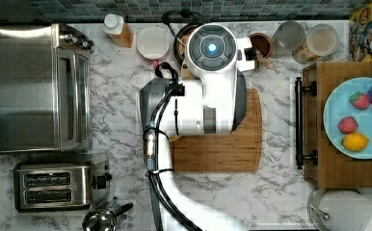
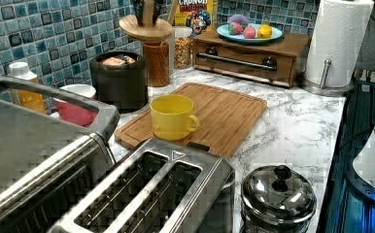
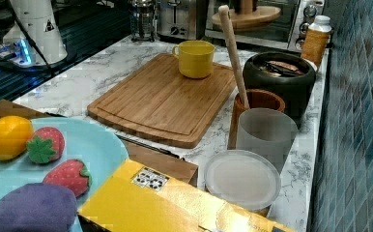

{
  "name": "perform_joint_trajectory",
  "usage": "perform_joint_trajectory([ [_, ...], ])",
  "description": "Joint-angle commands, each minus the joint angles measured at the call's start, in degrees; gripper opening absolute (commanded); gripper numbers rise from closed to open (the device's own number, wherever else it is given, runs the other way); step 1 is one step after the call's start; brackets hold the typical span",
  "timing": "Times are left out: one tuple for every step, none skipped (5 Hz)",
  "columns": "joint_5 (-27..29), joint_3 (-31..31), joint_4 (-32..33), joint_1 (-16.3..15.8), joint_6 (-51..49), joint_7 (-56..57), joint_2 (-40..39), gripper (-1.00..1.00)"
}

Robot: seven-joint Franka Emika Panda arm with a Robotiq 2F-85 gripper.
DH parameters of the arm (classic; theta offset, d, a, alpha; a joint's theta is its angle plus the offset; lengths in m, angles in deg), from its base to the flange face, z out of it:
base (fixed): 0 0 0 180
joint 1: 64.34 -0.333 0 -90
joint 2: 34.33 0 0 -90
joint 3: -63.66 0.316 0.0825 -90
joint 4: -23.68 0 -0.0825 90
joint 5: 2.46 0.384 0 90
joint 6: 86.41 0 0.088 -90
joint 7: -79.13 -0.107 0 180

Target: Put the lid on the tea container.

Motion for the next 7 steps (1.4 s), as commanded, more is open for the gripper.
perform_joint_trajectory([
  [-4.0,1.3,-25.1,-2.9,-2.0,1.2,-8.3,-1.0],
  [-6.2,0.7,-27.6,-4.1,-1.4,-1.4,-11.2,-1.0],
  [-5.6,0.3,-31.9,-4.3,-2.7,-1.0,-15.3,-1.0],
  [-4.6,0.0,-36.3,-4.5,-4.6,-0.2,-19.1,-1.0],
  [-4.6,-0.2,-37.8,-5.0,-5.4,0.1,-20.6,-1.0],
  [-4.7,0.0,-40.7,-5.2,-8.1,0.4,-22.6,-1.0],
  [-4.9,0.0,-44.0,-5.3,-10.9,0.0,-24.4,-1.0],
])
